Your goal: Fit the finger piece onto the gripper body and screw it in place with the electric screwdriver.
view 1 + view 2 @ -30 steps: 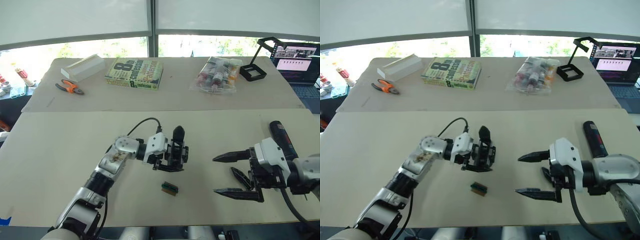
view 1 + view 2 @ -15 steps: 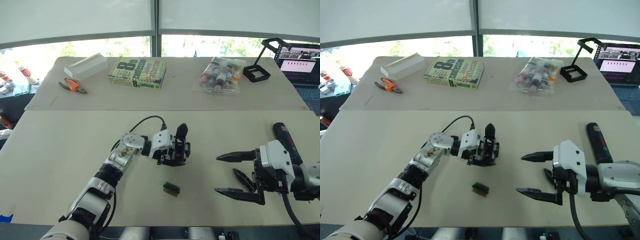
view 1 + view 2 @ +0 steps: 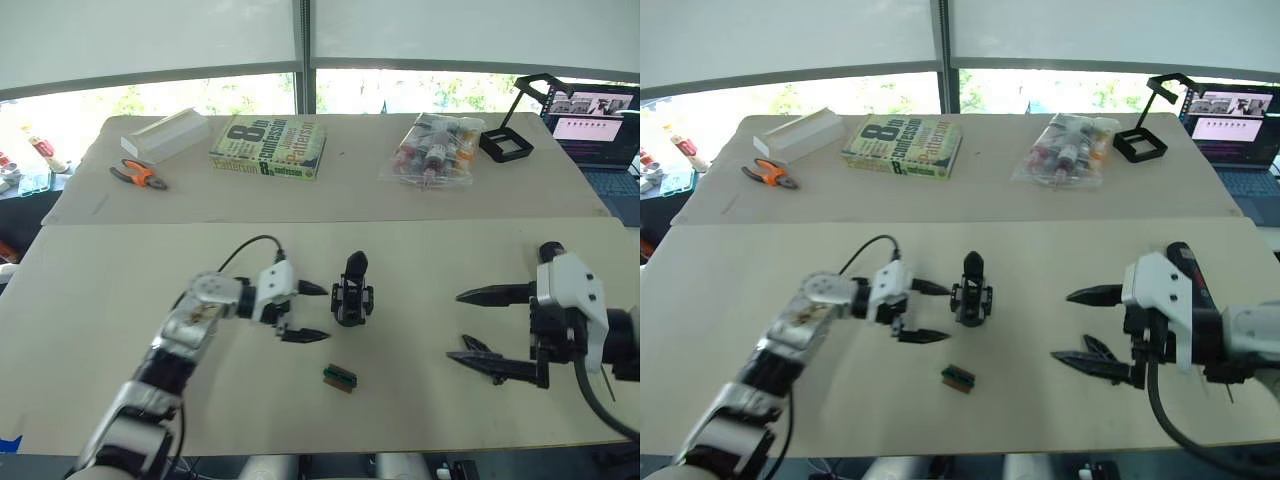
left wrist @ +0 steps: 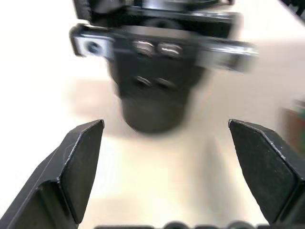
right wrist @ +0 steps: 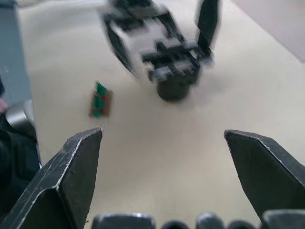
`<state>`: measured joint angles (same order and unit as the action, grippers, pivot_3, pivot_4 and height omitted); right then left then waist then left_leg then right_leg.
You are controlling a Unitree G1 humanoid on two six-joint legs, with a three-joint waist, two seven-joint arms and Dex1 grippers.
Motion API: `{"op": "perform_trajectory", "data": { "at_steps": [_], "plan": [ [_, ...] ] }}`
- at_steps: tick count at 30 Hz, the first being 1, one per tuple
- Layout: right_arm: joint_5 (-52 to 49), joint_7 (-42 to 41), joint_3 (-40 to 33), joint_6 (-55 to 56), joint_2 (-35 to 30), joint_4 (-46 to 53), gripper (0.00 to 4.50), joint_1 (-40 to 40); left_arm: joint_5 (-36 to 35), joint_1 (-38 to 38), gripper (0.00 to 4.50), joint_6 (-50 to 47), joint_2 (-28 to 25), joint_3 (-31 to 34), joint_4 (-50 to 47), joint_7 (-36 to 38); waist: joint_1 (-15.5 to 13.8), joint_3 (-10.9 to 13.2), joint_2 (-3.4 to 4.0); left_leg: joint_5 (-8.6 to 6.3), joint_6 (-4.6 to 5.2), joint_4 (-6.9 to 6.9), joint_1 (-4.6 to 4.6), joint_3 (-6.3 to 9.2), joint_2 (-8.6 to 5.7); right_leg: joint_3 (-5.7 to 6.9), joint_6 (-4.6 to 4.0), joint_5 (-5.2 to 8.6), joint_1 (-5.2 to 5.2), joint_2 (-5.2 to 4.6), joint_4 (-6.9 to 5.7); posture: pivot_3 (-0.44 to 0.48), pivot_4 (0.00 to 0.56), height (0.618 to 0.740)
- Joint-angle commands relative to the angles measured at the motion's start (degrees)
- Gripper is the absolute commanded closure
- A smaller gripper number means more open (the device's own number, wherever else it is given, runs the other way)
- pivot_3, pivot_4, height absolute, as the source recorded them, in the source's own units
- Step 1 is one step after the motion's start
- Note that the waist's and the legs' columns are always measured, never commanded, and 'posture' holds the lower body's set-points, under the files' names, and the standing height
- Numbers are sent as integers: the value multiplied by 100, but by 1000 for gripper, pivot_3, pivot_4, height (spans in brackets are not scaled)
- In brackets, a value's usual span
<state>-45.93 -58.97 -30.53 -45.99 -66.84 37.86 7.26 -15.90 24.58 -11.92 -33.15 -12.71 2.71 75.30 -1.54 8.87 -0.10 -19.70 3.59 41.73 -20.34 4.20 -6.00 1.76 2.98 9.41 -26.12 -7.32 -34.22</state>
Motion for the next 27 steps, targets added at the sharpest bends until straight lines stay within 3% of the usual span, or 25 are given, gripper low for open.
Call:
{"op": "perform_trajectory", "data": {
  "at_steps": [1, 5, 9, 18, 27],
  "plan": [
    [-642, 790, -393, -1466, -252, -94, 0, -294, -686, -17, 70, -916, -418, 396, -1174, 60, -55, 0, 0, 0, 0, 0, 1, 3, -1, 0, 0, 0, 3, 0, -1, 0, 150, 740],
    [-886, 978, -281, -2682, -844, -73, 0, -339, -1508, 177, 70, -1941, -869, 655, -2293, 53, -90, 0, 1, -3, 6, 0, 0, 3, -4, -8, 0, 0, 5, -2, 5, 0, 150, 740],
    [-858, 1637, 327, -3359, -819, -408, 0, -817, -2247, 542, 70, -2715, -1034, 682, -2836, 47, -59, 1, -2, -4, 7, 1, 0, -3, -3, -8, 0, 0, 7, -1, 6, 0, 150, 740],
    [-797, 2269, 1266, -4542, -598, -769, 0, -1317, -2042, 579, 70, -2211, -777, 397, -3087, -210, -54, 0, -1, -4, 6, -2, 3, -12, -4, -16, 0, 0, 5, 0, 6, 0, 150, 740],
    [-437, 2604, 2154, -4507, -145, -800, 0, -1462, -2112, 627, 70, -2234, -767, 372, -3204, -317, -53, 0, 0, -3, 7, -1, 4, -14, -4, -19, 0, 0, 4, 1, 5, 0, 150, 740]
  ]
}}
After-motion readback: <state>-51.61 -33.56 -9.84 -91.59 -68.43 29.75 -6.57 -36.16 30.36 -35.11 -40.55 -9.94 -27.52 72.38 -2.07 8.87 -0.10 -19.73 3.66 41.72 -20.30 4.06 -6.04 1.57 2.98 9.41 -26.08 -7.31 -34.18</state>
